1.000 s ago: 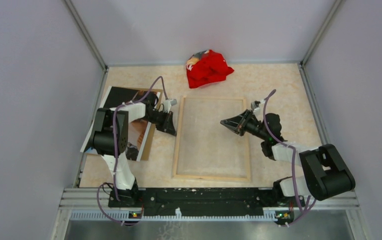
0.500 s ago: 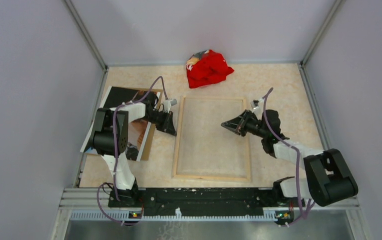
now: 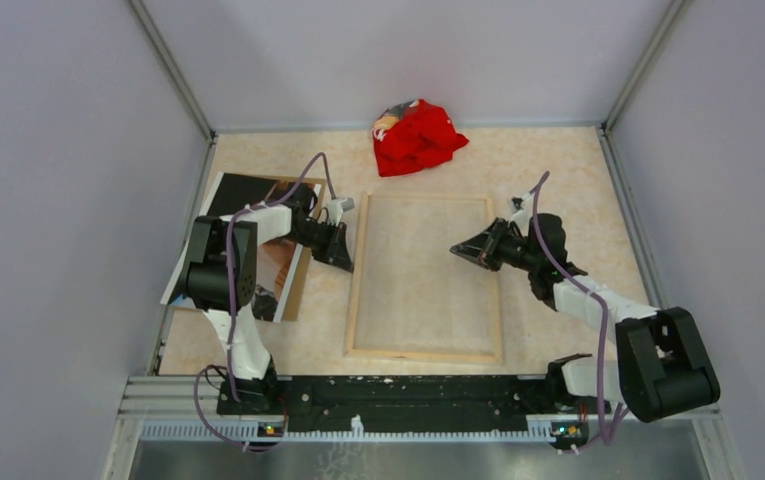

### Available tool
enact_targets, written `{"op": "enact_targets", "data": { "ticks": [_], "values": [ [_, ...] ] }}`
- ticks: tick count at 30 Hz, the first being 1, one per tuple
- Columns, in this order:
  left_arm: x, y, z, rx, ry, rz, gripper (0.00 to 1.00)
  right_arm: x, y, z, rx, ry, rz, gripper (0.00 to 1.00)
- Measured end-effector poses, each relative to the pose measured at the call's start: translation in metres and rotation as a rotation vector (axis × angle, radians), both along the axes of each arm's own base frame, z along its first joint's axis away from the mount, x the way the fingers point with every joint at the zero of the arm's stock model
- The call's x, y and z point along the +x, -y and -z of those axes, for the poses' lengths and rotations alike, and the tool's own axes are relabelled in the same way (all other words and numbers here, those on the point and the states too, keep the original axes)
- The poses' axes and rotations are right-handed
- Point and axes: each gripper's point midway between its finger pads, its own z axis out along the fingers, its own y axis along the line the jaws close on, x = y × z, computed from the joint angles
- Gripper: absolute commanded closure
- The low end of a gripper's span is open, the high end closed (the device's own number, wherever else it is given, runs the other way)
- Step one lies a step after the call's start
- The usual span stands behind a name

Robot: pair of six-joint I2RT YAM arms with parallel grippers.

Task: Put the photo into the frame
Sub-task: Place the photo frame item in the photo frame.

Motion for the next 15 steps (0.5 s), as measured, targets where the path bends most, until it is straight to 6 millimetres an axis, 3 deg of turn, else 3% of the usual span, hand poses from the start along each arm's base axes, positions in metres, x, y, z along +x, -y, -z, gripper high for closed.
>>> {"op": "enact_targets", "data": {
  "ticks": [15],
  "values": [
    [-0.0001, -0.0001, 0.0004, 0.005, -0.006, -0.007, 0.88, 0.0018, 0.0087, 0.0086, -0.010, -0.022, 0.028, 1.00]
  ]
}}
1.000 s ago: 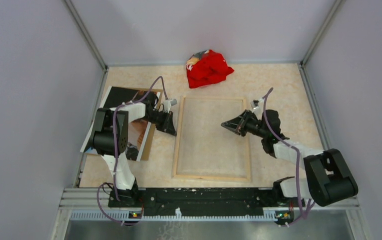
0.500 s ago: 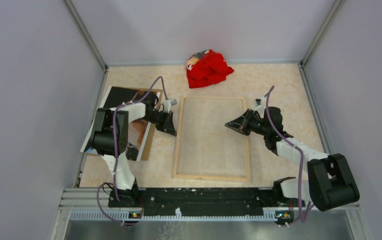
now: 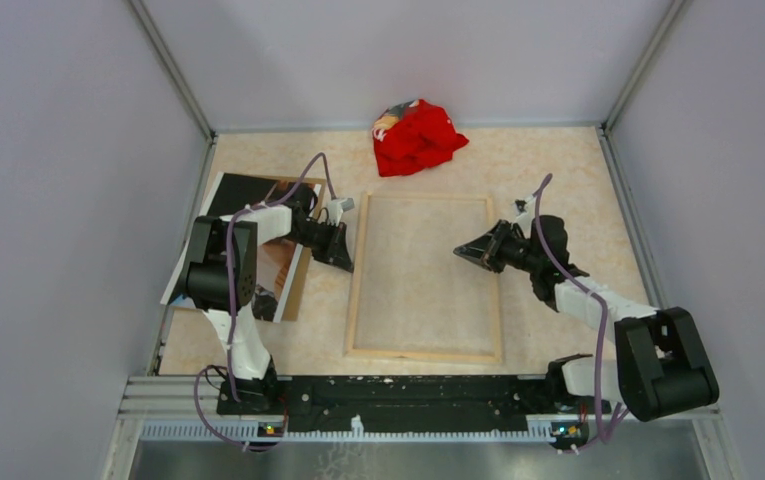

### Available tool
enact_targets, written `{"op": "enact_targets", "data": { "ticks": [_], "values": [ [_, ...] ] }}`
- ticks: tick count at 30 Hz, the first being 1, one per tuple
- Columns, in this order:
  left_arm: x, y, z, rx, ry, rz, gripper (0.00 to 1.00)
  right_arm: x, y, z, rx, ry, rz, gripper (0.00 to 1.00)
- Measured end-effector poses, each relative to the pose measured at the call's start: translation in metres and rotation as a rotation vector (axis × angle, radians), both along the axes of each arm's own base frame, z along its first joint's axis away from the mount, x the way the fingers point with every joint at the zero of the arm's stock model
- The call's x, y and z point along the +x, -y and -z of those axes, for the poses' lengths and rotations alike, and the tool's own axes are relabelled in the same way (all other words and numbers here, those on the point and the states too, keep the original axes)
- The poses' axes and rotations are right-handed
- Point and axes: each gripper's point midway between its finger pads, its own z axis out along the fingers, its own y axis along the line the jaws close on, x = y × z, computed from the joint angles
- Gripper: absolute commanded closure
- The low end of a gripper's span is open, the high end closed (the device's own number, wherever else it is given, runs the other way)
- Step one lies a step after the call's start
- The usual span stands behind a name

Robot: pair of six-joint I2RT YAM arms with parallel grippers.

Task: Put the photo into the frame
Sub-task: Place the photo frame item in the photo frame.

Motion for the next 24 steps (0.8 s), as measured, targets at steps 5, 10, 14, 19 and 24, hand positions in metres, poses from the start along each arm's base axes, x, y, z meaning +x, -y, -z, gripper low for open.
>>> {"op": "enact_targets", "data": {
  "ticks": [5, 10, 14, 19, 24],
  "values": [
    [0.000, 0.000, 0.000, 0.000, 0.000, 0.000, 0.88, 0.000, 0.000, 0.001, -0.004, 0.002, -0.002, 1.00],
    [0.000, 0.000, 0.000, 0.000, 0.000, 0.000, 0.88, 0.001, 0.001, 0.008, -0.018, -0.011, 0.002, 1.00],
    [0.000, 0.000, 0.000, 0.001, 0.000, 0.000, 0.88, 0.000, 0.005, 0.016, -0.051, -0.024, 0.011, 1.00],
    [0.000, 0.000, 0.000, 0.004, 0.000, 0.001, 0.88, 0.000, 0.011, 0.025, -0.090, -0.040, 0.027, 1.00],
    [0.000, 0.000, 0.001, 0.008, 0.001, 0.000, 0.88, 0.001, 0.015, 0.029, -0.108, -0.042, 0.035, 1.00]
  ]
}}
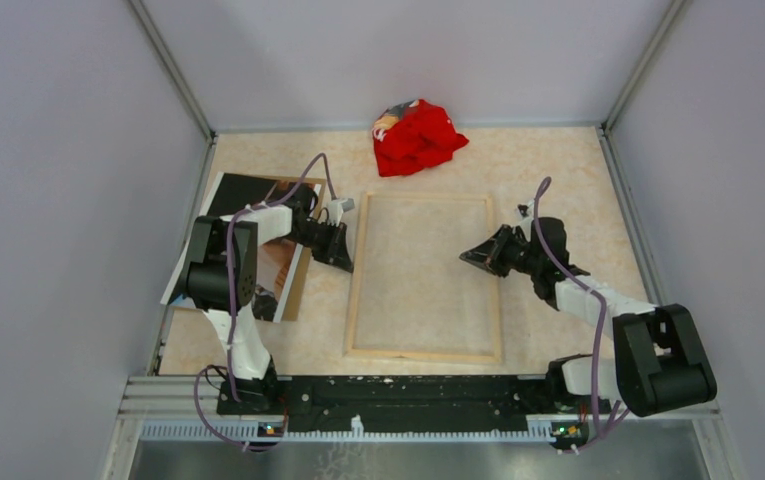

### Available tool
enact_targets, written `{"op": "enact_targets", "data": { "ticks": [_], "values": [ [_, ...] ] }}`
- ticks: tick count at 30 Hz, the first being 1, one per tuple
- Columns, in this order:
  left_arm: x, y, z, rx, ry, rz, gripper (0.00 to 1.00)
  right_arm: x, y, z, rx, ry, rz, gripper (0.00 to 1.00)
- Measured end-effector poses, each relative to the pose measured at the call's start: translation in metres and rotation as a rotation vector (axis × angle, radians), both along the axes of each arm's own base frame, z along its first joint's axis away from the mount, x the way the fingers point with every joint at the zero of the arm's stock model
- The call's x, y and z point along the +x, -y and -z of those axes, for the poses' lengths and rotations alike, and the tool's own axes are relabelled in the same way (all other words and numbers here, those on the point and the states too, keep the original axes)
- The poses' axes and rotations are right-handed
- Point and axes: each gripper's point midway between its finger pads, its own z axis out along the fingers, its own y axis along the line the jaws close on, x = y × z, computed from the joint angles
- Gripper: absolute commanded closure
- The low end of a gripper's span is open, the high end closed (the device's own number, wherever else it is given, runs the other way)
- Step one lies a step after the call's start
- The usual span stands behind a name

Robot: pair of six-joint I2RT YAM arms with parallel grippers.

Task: Put the photo into the frame
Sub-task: Place the photo frame item in the photo frame.

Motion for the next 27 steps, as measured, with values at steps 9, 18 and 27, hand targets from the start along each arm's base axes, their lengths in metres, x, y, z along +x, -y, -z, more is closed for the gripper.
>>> {"op": "enact_targets", "data": {
  "ticks": [9, 18, 27],
  "values": [
    [0.000, -0.001, 0.002, 0.016, 0.003, -0.001, 0.87, 0.002, 0.002, 0.000, -0.004, 0.008, 0.006, 1.00],
    [0.000, -0.001, 0.002, 0.018, 0.001, -0.004, 0.87, 0.001, 0.003, 0.007, -0.002, -0.009, 0.012, 1.00],
    [0.000, -0.001, 0.002, 0.020, 0.000, -0.004, 0.87, -0.001, 0.005, 0.020, -0.007, -0.045, 0.028, 1.00]
  ]
}}
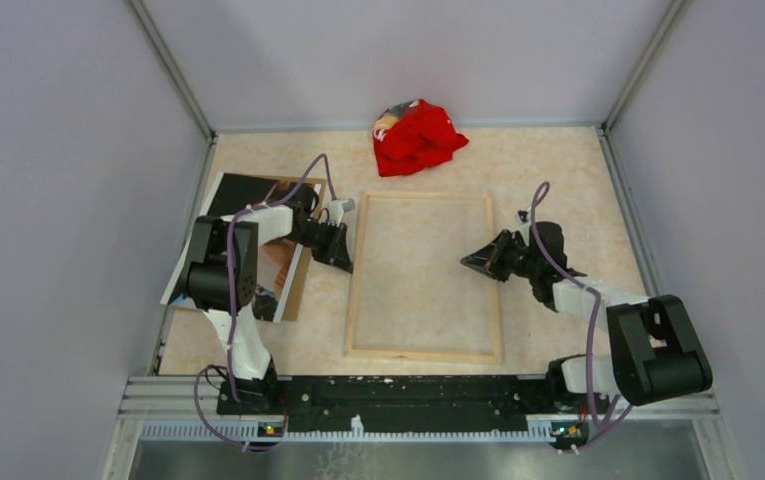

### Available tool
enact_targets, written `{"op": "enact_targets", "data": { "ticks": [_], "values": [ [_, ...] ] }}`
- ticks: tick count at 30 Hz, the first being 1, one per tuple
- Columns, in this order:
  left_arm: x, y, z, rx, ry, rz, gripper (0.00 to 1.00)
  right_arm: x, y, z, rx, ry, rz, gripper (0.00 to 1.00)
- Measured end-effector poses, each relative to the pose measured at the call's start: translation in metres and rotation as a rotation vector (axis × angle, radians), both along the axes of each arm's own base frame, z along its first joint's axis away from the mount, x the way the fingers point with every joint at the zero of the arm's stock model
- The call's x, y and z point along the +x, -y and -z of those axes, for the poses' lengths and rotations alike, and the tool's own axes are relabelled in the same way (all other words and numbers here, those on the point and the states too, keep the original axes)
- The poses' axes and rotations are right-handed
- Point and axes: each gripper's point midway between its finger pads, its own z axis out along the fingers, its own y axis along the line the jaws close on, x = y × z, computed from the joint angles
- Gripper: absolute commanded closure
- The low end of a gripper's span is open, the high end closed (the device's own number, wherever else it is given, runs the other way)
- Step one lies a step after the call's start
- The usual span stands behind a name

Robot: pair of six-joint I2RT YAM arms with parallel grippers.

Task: Put the photo into the frame
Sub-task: Place the photo frame item in the photo frame.

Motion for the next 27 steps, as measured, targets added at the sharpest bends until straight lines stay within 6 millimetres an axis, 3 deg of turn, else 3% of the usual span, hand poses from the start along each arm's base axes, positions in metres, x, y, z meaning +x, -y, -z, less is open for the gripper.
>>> {"op": "enact_targets", "data": {
  "ticks": [15, 27],
  "values": [
    [0.000, 0.001, 0.002, -0.004, -0.010, -0.001, 0.87, 0.003, -0.007, -0.015, 0.066, 0.067, -0.019, 1.00],
    [0.001, 0.004, 0.002, -0.025, -0.033, -0.004, 0.87, 0.000, -0.025, -0.054, 0.141, 0.243, -0.097, 1.00]
  ]
}}
